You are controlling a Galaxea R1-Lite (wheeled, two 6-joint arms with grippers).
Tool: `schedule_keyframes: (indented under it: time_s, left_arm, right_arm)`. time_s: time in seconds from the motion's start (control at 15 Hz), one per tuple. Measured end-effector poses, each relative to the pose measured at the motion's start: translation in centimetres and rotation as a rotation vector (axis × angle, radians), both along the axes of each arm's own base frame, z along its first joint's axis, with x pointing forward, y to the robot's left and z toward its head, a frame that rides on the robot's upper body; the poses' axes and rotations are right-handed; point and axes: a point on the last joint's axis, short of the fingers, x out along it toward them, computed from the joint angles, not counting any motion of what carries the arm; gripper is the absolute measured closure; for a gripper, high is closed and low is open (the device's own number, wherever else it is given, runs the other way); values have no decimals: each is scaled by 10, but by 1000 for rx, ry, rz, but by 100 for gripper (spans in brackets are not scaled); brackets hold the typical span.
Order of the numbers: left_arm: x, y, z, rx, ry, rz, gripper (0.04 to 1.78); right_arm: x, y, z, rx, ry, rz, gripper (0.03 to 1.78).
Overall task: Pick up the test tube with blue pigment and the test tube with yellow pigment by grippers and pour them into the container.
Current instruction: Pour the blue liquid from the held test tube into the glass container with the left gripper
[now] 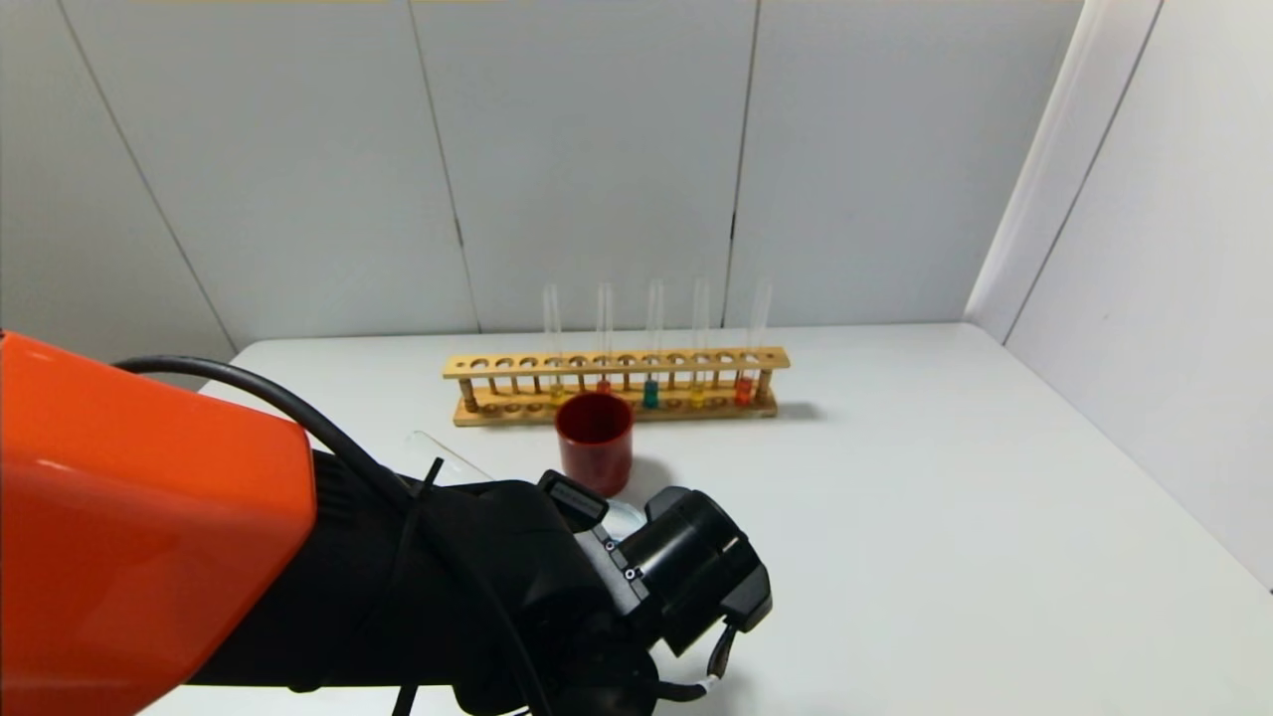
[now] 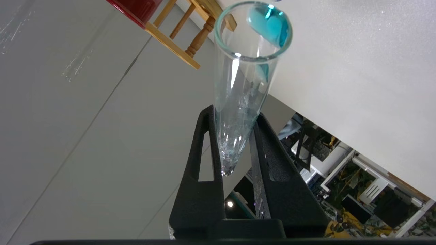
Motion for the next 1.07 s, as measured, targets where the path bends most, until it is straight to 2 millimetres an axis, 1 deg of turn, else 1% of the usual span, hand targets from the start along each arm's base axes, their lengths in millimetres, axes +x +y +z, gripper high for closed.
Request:
schedule_keyframes:
  time_s: [0.13,0.73,0.87,1.07]
  left_arm:
    - [0,1,0,25,-5,7,155]
    - [2,-2,0,10,-18,10,155]
    - [2,-2,4,-13,-30,13,155]
    - [2,-2,17,-74,-65,14,155]
  right_arm:
    - [0,0,0,0,0,0,8]
    - [0,0,0,0,0,0,8]
    - [0,0,0,0,0,0,8]
    - [0,0,0,0,0,0,8]
